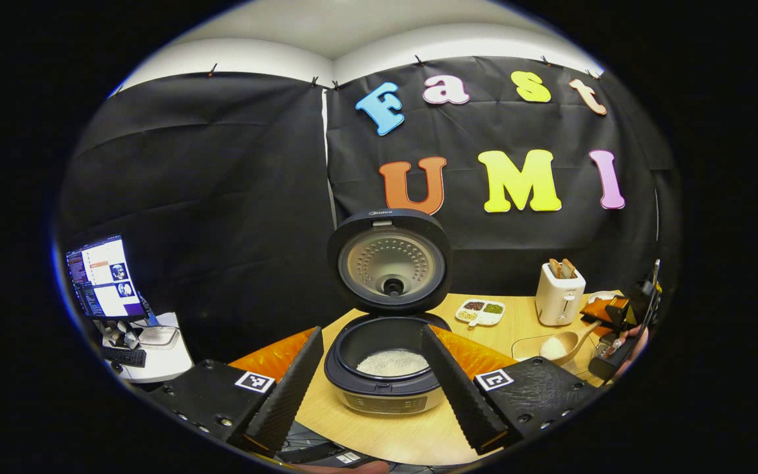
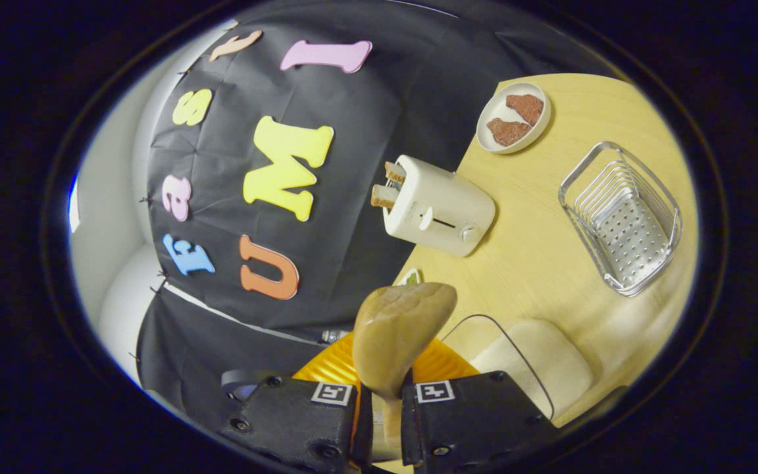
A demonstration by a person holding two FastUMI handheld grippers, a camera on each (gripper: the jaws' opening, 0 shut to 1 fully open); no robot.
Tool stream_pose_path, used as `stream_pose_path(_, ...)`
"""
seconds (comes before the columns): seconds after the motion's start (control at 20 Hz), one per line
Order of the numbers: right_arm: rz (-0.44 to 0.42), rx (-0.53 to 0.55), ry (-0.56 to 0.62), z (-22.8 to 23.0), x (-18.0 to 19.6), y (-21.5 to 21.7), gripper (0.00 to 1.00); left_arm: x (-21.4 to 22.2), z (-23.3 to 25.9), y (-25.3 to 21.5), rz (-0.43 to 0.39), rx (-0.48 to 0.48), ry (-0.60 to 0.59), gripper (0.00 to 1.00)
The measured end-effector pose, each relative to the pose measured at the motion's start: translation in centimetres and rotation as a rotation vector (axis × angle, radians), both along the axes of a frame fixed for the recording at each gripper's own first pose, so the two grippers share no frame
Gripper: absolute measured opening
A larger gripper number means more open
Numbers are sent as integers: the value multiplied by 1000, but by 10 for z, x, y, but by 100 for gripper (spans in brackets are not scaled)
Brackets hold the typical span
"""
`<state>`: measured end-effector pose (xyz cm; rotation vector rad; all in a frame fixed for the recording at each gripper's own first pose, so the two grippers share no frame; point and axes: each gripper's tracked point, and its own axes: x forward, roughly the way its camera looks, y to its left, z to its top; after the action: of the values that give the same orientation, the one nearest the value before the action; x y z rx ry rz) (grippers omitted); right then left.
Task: Close the left gripper, press the button to open the rice cooker; take a wooden spoon from the chopstick holder with the right hand, scoop a spoonful of rice and pour it into the rice cooker, then put the wooden spoon back into the chopstick holder.
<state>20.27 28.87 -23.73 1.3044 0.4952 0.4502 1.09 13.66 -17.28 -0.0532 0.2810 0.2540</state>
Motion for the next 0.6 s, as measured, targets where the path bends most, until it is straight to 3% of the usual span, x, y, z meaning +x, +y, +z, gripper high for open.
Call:
stream_pose_path(0.25, 27, -5, -57, 67, -15, 25, 22, -9, -1, 12, 25, -11, 0, 95)
stream_pose_path(0.6, 171, -23, -124, 122, -45, 158, 22, -32, -8, 44, 107, -43, 8, 95)
